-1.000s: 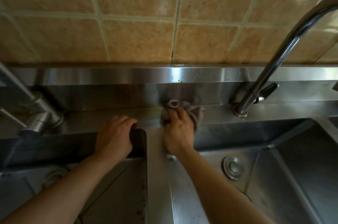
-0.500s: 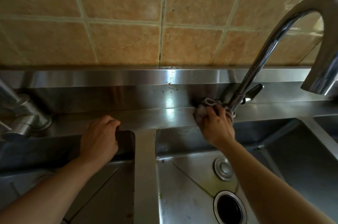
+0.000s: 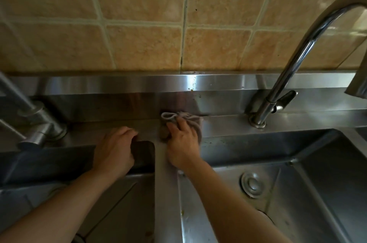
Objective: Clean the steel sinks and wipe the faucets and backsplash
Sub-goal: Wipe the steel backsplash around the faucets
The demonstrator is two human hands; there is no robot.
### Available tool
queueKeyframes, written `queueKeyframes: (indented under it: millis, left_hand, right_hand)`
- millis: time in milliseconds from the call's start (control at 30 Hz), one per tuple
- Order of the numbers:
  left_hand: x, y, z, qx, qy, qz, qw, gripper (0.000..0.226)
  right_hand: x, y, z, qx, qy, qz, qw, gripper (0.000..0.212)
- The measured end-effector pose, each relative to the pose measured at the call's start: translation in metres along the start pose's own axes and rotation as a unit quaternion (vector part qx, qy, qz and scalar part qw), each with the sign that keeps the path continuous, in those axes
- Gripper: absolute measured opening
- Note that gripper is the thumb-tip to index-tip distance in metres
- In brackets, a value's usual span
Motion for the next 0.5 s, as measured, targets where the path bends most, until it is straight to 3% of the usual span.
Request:
queueKeyframes:
  millis: [133, 200, 300, 367, 500]
  left_hand:
    - [0.006, -0.017, -0.037, 0.031, -0.02, 0.017, 0.999, 0.061]
    - [0.015, -0.025, -0.068, -0.007, -0.041, 0.022, 0.999, 0.062]
    - [0.029, -0.028, -0.11, -0.022, -0.104, -0.004, 0.994, 0.067]
    - [0.034, -0.025, -0.123, -0.019, -0.117, -0.024, 0.993, 0.069]
    - [0.034, -0.025, -0.126, 0.009, -0.097, -0.001, 0.995, 0.069]
  right_hand:
    - [-0.01, 0.025, -0.05, -0.045, -0.086, -0.07, 0.993, 0.049]
    - [-0.01, 0.017, -0.048, -0.057, -0.099, -0.054, 0.992, 0.053]
    - [-0.006, -0.01, 0.001, 0.042, -0.037, 0.009, 0.998, 0.05]
    - [-0.002, -0.024, 0.035, 0.098, 0.029, 0.018, 0.995, 0.06]
    - [0.0, -0.005, 0.013, 0.095, 0.033, -0.015, 0.995, 0.06]
Point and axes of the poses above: each hand's wrist, its own x-axis away from the middle knuckle, its own y-axis out of the palm, z = x × y, the point moved 10 cm from there along -x, towards the middle knuckle, and after that the axes turned 8 degrees about z, right-handed, at the moved point
